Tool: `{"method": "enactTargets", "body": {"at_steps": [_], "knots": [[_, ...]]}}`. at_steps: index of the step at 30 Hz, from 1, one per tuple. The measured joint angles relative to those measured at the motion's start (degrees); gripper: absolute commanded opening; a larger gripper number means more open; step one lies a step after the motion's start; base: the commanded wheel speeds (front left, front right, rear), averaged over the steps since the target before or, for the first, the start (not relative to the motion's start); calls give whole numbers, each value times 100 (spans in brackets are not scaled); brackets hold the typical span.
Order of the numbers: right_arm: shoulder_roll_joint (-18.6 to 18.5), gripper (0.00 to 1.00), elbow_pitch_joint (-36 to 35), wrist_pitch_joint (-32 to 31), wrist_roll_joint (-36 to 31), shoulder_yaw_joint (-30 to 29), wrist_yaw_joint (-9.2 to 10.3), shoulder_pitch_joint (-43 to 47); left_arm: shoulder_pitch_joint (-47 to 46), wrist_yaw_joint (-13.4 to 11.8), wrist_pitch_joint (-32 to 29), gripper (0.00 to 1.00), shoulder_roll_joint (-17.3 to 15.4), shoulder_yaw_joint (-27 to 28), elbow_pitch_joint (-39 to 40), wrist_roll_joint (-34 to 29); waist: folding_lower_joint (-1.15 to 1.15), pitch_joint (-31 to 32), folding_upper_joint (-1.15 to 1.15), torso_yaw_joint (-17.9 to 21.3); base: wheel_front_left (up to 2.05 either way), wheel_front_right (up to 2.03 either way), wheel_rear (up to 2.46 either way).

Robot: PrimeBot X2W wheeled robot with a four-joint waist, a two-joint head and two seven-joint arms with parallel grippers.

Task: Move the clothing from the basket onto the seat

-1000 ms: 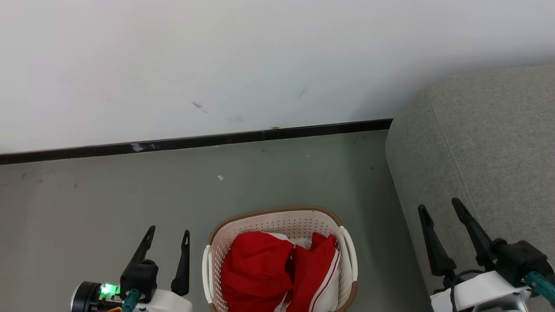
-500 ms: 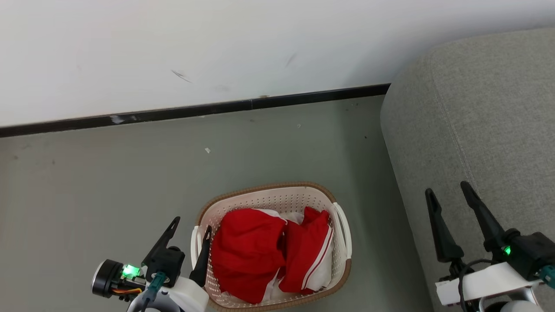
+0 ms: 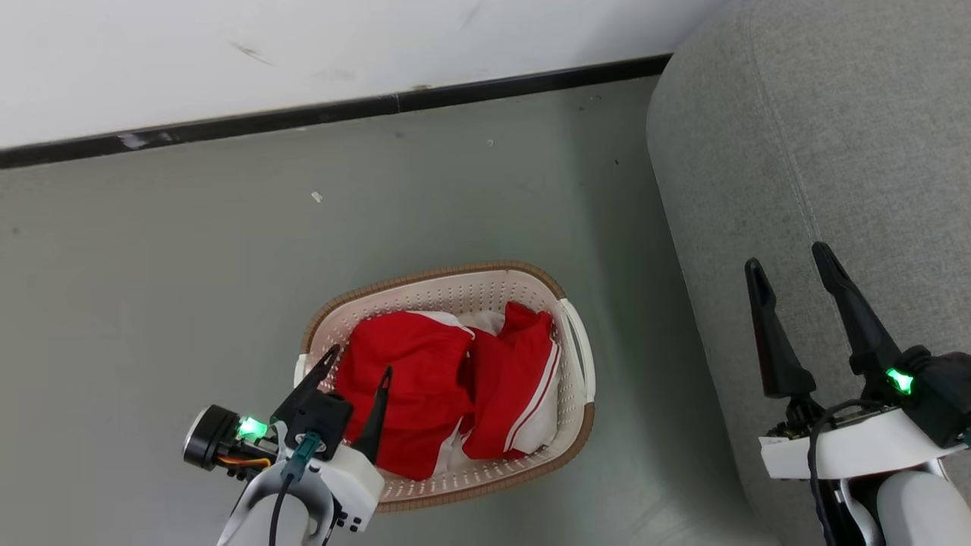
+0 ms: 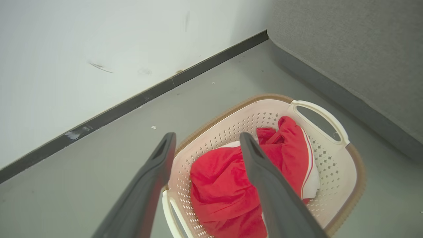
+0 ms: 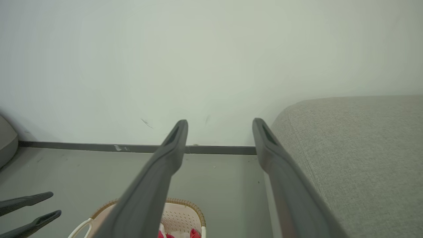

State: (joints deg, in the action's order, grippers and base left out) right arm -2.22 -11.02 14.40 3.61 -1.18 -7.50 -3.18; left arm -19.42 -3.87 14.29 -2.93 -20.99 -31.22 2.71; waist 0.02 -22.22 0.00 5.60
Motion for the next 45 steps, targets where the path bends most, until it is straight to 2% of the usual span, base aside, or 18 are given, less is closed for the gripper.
{"method": "enactTargets", "body": {"at_steps": [22,45], "knots": [[-7,100,-274,23,299,223,0,-1058,-1060,-53,0,100,49,-38,-576,-265,0,-1424,0,574,0,0,0],[-11,100,-300,23,650,371,0,-1851,-1697,-105,1,100,-107,-133,-927,-438,-1,-2412,0,1018,0,0,0]]}}
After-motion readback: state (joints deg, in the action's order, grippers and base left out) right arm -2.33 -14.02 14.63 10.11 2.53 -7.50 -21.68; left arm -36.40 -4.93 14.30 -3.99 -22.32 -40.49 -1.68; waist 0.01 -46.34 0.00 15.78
